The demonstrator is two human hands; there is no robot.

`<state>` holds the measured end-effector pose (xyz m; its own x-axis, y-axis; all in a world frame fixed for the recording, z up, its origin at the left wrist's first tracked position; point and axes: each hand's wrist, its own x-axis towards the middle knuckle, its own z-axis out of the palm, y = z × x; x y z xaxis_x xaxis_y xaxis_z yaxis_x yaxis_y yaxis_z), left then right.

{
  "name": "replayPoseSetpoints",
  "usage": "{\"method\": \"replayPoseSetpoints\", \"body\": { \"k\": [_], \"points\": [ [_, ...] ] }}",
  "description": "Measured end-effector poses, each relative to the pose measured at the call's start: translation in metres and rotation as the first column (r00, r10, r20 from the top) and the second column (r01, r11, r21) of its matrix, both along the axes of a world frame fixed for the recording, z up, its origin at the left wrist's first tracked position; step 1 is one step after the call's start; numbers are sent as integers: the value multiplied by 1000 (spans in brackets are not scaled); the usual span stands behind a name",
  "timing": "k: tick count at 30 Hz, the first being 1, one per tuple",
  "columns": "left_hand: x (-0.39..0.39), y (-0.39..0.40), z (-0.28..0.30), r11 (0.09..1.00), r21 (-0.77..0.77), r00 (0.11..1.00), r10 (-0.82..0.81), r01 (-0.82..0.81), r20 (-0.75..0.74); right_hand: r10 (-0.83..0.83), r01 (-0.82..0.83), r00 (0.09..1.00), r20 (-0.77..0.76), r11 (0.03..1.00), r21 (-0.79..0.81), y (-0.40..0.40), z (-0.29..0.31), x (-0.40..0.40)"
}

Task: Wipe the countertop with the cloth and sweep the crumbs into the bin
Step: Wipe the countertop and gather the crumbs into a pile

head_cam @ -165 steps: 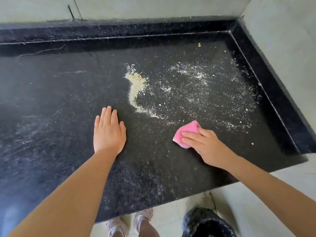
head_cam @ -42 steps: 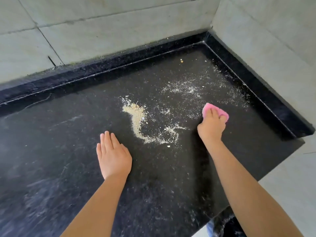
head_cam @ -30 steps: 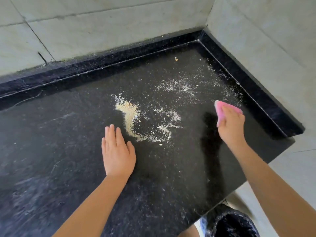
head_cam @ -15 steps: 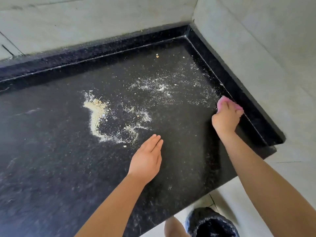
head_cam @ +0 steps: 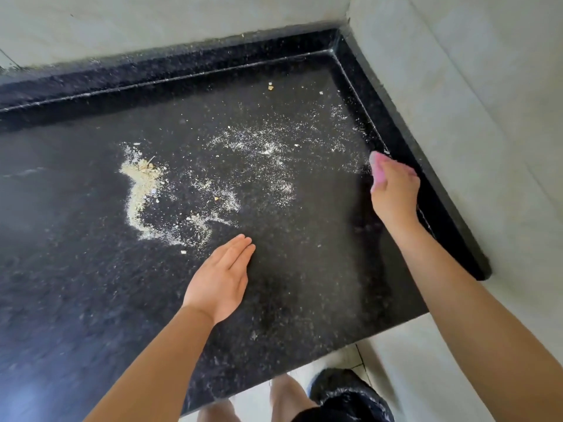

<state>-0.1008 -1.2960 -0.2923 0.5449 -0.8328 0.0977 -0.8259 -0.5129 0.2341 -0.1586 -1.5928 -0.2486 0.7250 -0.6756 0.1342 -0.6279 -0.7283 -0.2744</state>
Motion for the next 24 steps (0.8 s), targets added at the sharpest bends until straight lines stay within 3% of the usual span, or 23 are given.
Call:
{"method": "replayPoseSetpoints", "body": {
  "k": [2, 8, 11, 14, 16, 19, 24],
  "points": [
    [0, 0, 1, 1000, -6, 1000, 8, -8, 14, -47, 47, 994, -99, 999, -2, -10, -6, -2],
    [2, -3, -1, 999, 37, 1000, 6, -6, 19, -205, 215, 974, -92, 970, 115, 6, -11, 19],
    [2, -1, -3, 1000, 27, 1000, 6, -6, 3, -15, 29, 995, -98, 989, 143, 34, -1, 32],
    [1, -2, -3, 1000, 29, 1000, -1, 1, 6, 226, -221, 973, 37, 881, 419, 76, 13, 34],
    [2, -1, -4, 1000, 20, 1000, -5, 5, 8, 256, -318, 948, 189, 784, 533, 88, 30, 30],
    [1, -2, -6, 1000, 17, 1000, -7, 7, 30, 176, -294, 941, 290, 850, 438, 62, 47, 30],
    [3, -2, -8, 999, 41, 996, -27, 24, 81, 47, -24, 996, -73, 958, 284, -16, 27, 53]
  ]
}}
